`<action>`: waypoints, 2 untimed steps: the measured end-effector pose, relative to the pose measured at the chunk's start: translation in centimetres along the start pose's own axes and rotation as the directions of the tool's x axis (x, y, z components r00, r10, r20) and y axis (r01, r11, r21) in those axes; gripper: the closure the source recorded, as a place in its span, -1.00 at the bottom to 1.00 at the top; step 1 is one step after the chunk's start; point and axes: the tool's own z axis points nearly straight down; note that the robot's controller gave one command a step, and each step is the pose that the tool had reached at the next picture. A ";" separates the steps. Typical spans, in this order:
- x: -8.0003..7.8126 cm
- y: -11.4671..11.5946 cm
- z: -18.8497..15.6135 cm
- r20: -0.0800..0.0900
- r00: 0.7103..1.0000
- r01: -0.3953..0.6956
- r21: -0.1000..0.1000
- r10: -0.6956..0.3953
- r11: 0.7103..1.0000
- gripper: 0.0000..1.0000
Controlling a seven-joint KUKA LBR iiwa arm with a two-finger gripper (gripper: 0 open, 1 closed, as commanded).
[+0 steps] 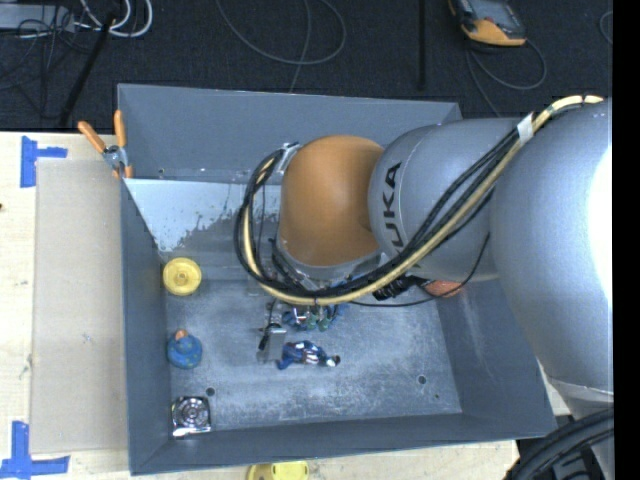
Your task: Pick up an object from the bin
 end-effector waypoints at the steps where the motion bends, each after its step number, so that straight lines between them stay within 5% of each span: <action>1: 0.6 -3.3 1.1 0.001 1.000 -0.015 -0.002 0.015 1.000 -1.00; 2: -4.3 -5.5 2.0 0.003 0.998 -0.068 -0.001 0.068 0.998 1.00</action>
Offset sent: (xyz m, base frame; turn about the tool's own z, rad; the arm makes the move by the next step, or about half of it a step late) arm 0.0428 -0.0554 -0.0193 0.0677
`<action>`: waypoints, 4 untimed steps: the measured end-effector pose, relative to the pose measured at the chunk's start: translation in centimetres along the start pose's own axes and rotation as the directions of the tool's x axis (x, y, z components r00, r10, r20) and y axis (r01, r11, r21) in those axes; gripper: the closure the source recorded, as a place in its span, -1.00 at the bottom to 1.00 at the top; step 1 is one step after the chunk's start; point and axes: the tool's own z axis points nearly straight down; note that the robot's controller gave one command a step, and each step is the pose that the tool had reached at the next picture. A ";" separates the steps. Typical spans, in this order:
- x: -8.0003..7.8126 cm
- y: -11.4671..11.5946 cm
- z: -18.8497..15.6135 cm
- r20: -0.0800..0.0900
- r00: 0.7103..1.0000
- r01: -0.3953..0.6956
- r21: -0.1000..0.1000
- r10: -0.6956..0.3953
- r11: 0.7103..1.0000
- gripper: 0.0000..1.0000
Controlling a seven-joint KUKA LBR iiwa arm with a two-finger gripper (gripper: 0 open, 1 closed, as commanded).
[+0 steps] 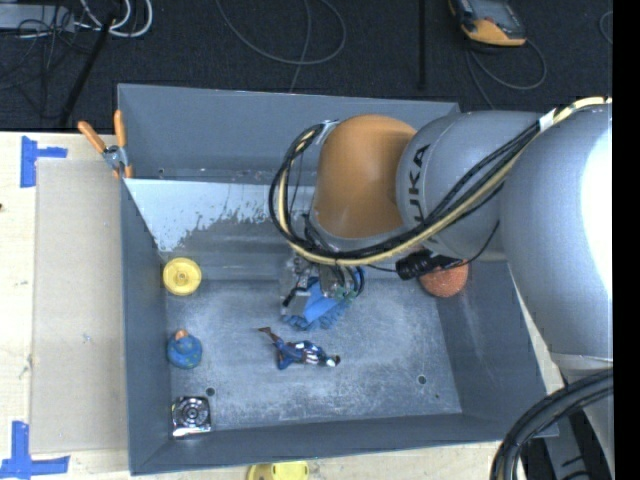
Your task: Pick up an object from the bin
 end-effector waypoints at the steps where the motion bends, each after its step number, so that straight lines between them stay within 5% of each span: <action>1: 0.0 0.0 0.0 0.000 1.000 -0.001 0.000 0.001 1.000 -1.00; 2: 0.0 -0.1 0.0 0.000 1.000 -0.002 0.000 0.002 1.000 -1.00; 3: 2.3 -2.3 2.5 0.000 0.999 -0.039 -0.001 0.039 0.999 -1.00; 4: 1.1 -5.2 3.9 0.001 0.999 -0.034 0.000 0.034 0.999 1.00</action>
Offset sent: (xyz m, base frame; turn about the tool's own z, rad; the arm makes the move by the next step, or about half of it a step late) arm 0.0000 0.0000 0.0000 0.0000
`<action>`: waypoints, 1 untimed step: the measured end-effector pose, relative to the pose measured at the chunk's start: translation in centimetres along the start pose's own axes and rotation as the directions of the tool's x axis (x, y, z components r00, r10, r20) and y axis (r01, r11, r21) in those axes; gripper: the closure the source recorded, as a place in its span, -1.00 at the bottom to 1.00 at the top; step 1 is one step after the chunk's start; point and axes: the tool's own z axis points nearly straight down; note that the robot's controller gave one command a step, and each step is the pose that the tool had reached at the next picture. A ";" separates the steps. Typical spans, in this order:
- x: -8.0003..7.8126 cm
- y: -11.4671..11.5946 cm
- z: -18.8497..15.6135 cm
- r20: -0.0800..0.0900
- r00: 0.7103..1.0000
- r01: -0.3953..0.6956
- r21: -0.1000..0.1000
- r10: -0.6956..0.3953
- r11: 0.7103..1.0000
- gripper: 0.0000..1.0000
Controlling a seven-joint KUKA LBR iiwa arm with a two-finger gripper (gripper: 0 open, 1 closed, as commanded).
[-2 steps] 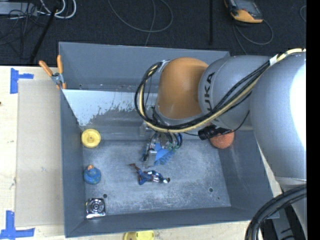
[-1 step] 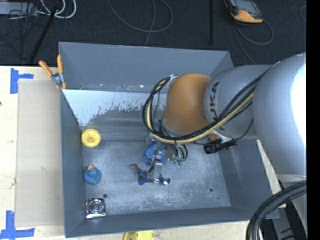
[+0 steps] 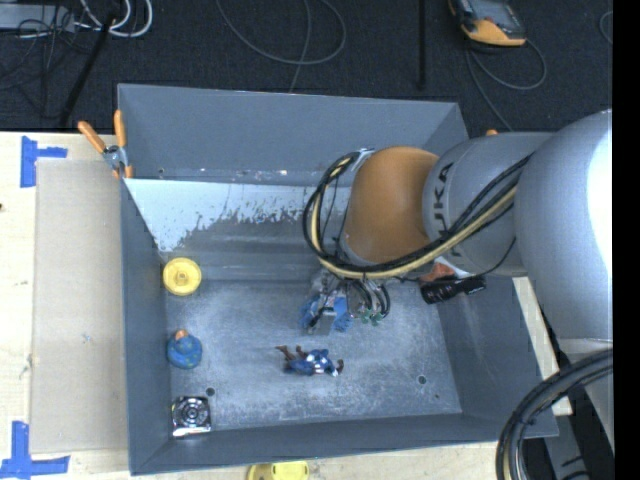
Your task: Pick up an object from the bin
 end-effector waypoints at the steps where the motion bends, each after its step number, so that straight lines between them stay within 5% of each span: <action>1: 0.0 0.0 0.0 0.000 1.000 -0.001 0.000 0.001 1.000 1.00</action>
Offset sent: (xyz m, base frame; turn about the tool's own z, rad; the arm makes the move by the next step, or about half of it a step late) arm -0.0028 -0.0091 0.0621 0.0105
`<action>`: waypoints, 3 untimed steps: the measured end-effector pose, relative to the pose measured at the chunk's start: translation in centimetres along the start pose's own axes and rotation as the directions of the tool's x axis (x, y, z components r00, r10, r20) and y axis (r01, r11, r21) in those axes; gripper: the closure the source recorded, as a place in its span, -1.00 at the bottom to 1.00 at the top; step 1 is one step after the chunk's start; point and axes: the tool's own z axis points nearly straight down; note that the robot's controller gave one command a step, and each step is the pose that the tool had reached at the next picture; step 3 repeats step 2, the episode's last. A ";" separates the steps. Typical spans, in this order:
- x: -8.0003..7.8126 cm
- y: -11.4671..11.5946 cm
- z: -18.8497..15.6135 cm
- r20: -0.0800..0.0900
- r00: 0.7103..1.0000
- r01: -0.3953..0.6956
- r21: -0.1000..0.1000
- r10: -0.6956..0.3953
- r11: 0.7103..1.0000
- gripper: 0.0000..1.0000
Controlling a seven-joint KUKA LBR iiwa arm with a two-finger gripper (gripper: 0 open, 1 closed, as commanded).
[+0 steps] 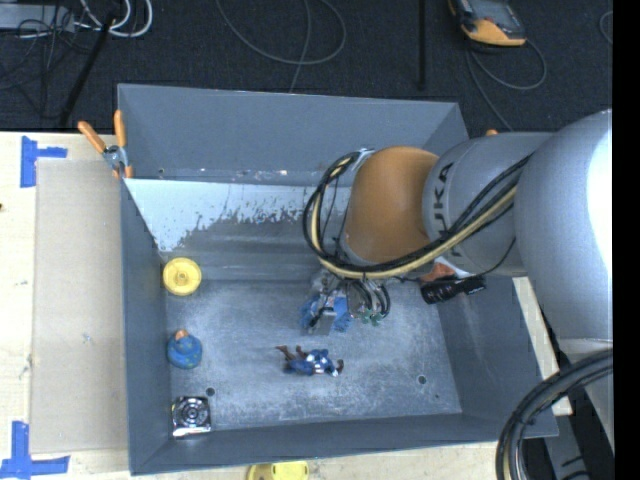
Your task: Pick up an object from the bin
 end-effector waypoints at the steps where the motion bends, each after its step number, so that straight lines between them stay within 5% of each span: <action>1: 0.2 -0.8 -6.2 -0.002 1.000 -0.013 0.001 0.013 1.000 1.00; 3: 0.2 -0.8 -6.2 -0.002 1.000 -0.013 0.001 0.013 1.000 1.00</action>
Offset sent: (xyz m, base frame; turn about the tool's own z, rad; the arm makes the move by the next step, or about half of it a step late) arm 0.0000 0.0000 0.0000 0.0000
